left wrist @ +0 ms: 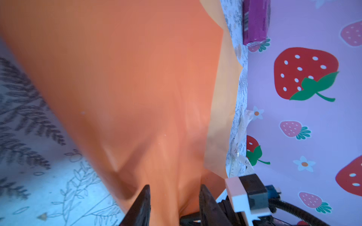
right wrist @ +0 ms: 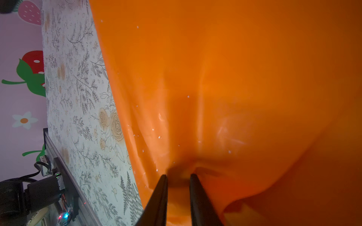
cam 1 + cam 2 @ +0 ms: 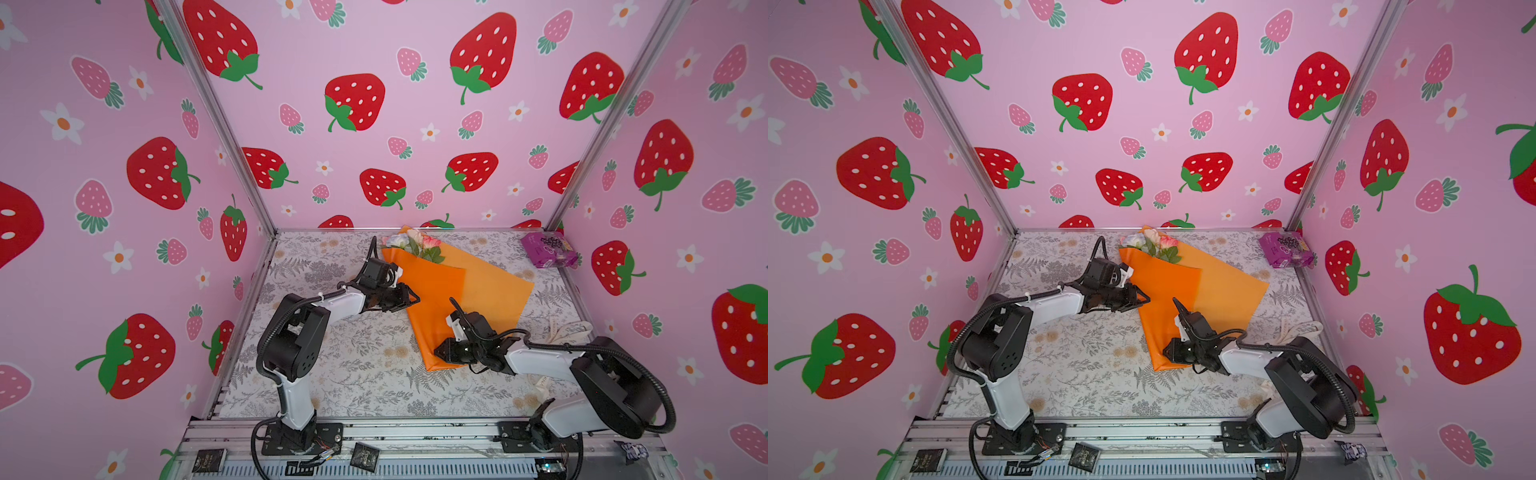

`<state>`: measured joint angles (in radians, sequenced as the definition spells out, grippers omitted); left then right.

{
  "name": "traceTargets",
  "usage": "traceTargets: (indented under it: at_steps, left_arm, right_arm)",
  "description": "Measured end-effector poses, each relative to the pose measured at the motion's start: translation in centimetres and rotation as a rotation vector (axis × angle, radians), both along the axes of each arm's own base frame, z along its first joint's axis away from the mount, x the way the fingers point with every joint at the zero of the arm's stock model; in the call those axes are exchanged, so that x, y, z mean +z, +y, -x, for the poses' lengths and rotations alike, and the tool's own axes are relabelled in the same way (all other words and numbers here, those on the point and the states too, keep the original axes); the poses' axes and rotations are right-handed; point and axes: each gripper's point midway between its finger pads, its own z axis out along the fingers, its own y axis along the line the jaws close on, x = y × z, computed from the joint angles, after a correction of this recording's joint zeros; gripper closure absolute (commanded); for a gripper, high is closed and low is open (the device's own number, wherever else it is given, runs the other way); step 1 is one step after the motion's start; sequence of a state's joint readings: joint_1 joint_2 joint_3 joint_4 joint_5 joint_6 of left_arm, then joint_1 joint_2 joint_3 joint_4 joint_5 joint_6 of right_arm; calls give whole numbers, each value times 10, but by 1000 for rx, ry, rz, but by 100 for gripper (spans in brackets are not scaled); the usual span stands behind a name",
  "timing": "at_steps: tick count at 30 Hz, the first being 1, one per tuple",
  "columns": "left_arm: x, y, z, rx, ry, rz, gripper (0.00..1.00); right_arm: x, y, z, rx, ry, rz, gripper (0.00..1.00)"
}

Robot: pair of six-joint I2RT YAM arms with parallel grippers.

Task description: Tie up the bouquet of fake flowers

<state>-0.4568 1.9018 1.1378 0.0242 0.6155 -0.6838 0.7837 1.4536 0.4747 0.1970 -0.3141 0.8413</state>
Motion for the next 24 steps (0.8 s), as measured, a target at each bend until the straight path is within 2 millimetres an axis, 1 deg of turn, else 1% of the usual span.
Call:
traceTargets:
  at_steps: [4,7,11,15,16,20,24]
  left_arm:
    - [-19,1,-14,10,26,-14,62]
    - [-27,5,-22,23,38,-11,62]
    - [-35,17,-47,57,40,9,62]
    - [-39,29,-70,90,35,27,62]
    - [-38,33,-80,100,30,35,62]
    - [-38,45,-107,138,17,60,62]
    - [-41,60,-126,187,29,84,63]
  right_arm:
    - [-1,-1,-1,-4,-1,5,79]
    - [-1,-2,-1,-8,-2,8,80]
    - [-2,-2,-1,-10,-1,11,81]
    - [-3,-2,-1,-10,-1,12,81]
    - [-3,-2,-1,-10,-1,12,81]
    - [-3,-1,-2,-10,-1,11,81]
    - [-3,1,-3,-8,0,9,81]
